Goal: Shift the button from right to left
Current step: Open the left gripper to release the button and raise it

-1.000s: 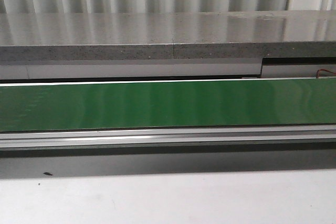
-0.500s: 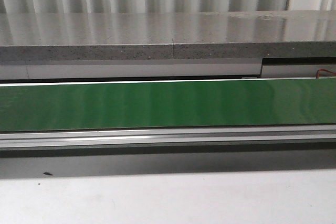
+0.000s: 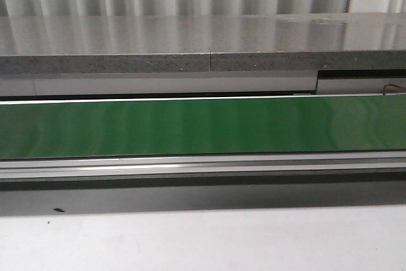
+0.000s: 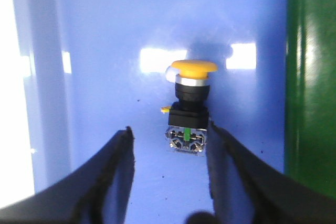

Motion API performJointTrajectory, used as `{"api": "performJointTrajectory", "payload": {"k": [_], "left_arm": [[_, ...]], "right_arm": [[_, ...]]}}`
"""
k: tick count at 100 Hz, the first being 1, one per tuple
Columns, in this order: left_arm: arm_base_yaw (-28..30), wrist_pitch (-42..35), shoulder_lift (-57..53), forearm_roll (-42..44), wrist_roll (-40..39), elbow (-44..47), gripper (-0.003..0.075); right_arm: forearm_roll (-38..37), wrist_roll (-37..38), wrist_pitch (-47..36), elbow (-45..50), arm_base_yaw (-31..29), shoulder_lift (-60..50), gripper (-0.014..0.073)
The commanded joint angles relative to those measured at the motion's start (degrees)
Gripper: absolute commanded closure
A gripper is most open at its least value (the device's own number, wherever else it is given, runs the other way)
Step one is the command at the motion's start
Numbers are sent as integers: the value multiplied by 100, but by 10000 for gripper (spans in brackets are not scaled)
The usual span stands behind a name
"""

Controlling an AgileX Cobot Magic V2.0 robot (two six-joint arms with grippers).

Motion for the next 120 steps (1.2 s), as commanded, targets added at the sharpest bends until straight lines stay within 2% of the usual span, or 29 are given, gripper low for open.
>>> {"api": "performJointTrajectory", "payload": {"k": [1,12,20,41,57,88,105,120], "left_arm": [[-124,-230,-631,-28,-486,-133,536],[-329,-337,-1096,-28,-1222,-133,665],[-553,-351,-1374,-40,-1413,-133,738],[-1226,-537,-2038,-123,-2168,-86,741],[-1711,-1091,-2596,-216,-2661,330,741],[-2296,-1860,-3738,-426,-2667,1898,741],[-2441,-2572,-4537,-608,-2667,2927,741],[-2454,-2879,-5220,-654,-2646,3600,741]], "right_arm": [[-3,-35,-431,-144,20,32,661],[-3,-35,-431,-144,20,32,661],[-3,-35,-431,-144,20,32,661],[-3,-35,-431,-144,20,32,661],[-3,-35,-431,-144,20,32,661],[-3,-35,-431,-144,20,32,661],[-3,-35,-431,-144,20,32,661],[-3,-35,-431,-144,20,32,661]]}}
